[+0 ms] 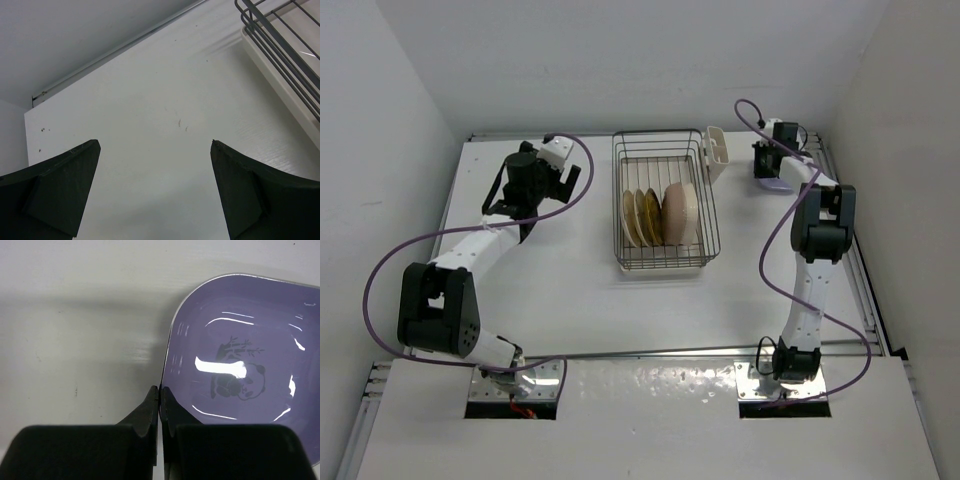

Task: Unload the plates from the dish rack

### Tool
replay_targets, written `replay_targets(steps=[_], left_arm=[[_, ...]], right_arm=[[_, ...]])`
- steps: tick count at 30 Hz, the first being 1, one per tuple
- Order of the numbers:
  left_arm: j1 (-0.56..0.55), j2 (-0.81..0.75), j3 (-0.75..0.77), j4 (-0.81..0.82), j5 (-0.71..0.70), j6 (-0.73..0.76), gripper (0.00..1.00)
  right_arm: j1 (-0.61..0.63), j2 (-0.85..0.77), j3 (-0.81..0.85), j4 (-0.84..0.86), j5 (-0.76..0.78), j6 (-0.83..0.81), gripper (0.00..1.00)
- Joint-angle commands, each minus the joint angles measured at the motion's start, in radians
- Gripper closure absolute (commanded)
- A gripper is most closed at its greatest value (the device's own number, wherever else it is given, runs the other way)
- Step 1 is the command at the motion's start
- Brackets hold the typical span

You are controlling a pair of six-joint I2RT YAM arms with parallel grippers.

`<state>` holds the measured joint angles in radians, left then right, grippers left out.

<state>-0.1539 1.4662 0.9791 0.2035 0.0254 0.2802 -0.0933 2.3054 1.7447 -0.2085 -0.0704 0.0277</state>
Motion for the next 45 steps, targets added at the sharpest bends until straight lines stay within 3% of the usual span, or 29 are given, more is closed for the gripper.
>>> replay_targets(steps=[1,18,22,32,35,40,42,43,44,45], left_arm=[[-0.003,-0.018,0.040,0.020,0.004,0.011,0.00],[-0.010,-0.060,0.007,0.028,0.007,0.014,0.00],[-0.010,-0.060,0.007,0.030,0.010,0.014,0.00],[-0.015,-0.070,-0.003,0.030,0.011,0.013,0.00],[-0.015,-0.078,-0.005,0.033,0.010,0.013,0.00],[-0.016,-0.087,-0.007,0.031,0.007,0.025,0.00],[-0.015,-0.090,-0.010,0.031,0.011,0.028,0.00],[-0.016,-0.093,-0.013,0.033,0.013,0.027,0.00],[-0.018,-0.099,-0.017,0.036,0.016,0.027,0.00],[-0.016,-0.102,-0.020,0.039,0.027,0.027,0.00]], right_arm=[[0.006,-0.024,0.006,0.047,-0.025,0.014,1.00],[0.006,-0.099,-0.080,0.073,-0.055,0.011,1.00],[0.004,-0.121,-0.122,0.093,-0.052,0.017,0.96],[0.004,-0.158,-0.116,0.100,-0.051,0.032,0.53],[0.003,-0.204,-0.126,0.089,-0.052,0.041,0.38],[-0.011,-0.375,-0.189,0.069,-0.087,0.083,0.24],[-0.028,-0.469,-0.217,0.061,-0.138,0.109,0.25],[-0.036,-0.497,-0.246,0.058,-0.238,0.123,0.28],[-0.046,-0.526,-0.261,0.051,-0.297,0.155,0.35],[-0.062,-0.552,-0.278,0.049,-0.355,0.178,0.55]])
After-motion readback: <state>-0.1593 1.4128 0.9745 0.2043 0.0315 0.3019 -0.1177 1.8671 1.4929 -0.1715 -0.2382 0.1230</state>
